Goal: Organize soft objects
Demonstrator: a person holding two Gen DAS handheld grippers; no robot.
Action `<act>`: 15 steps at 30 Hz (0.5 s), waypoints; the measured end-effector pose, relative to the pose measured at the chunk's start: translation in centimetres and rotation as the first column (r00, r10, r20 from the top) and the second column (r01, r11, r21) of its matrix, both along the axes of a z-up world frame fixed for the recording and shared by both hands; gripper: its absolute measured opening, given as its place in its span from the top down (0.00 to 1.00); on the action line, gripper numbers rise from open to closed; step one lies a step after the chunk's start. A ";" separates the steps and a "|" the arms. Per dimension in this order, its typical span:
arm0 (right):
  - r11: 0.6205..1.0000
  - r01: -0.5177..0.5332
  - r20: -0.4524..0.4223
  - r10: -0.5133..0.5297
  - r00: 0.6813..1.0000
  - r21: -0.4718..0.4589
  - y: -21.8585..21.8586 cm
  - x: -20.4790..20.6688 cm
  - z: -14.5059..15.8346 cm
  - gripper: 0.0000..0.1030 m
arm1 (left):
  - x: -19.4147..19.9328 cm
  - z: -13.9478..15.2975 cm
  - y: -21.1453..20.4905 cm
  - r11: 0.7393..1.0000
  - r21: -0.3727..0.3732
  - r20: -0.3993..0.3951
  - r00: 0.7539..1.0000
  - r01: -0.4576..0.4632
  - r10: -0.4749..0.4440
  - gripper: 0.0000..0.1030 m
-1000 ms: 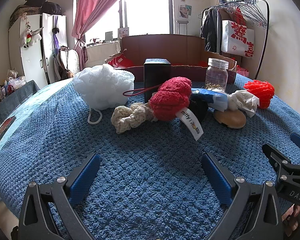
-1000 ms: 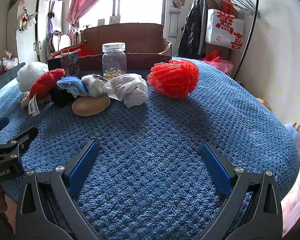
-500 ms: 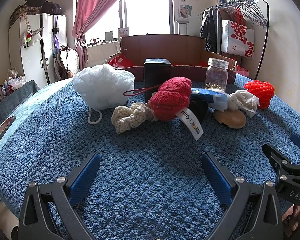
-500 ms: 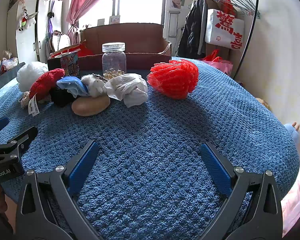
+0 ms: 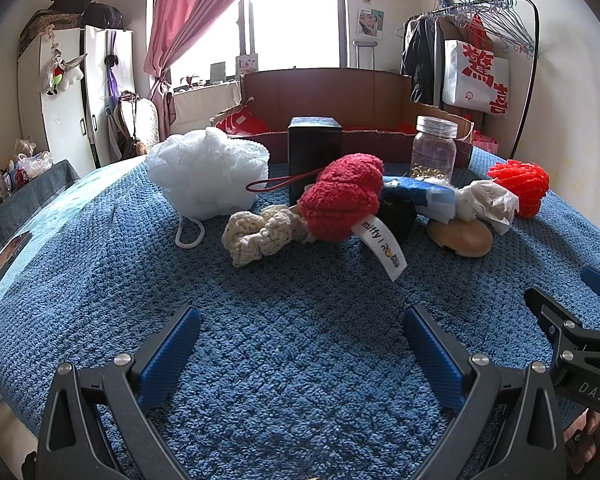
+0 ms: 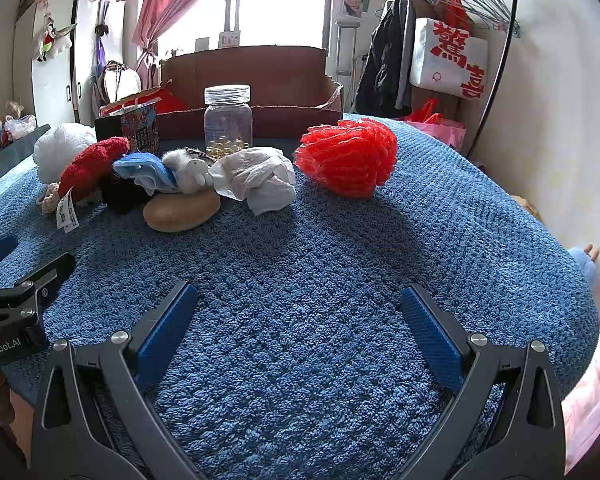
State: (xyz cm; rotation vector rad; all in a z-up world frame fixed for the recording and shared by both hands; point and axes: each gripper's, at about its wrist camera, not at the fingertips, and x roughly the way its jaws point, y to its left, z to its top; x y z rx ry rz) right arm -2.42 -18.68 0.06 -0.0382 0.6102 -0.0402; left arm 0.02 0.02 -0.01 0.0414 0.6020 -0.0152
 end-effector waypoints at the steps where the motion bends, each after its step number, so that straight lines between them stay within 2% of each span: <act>1: 1.000 0.000 -0.001 0.000 1.000 0.001 0.1 0.0 0.0 0.00 | 0.0 0.0 0.0 1.000 -0.001 0.000 1.000 0.000 0.000 0.00; 9: 1.000 -0.010 -0.016 0.010 1.000 0.011 -0.4 0.3 -0.4 0.00 | 0.9 0.1 0.8 1.000 -0.015 -0.029 0.999 0.015 -0.016 0.00; 15: 1.000 -0.025 -0.038 0.025 0.999 0.012 -0.5 1.1 0.2 0.00 | 1.0 1.7 1.0 1.000 0.003 -0.016 1.000 0.020 -0.020 0.00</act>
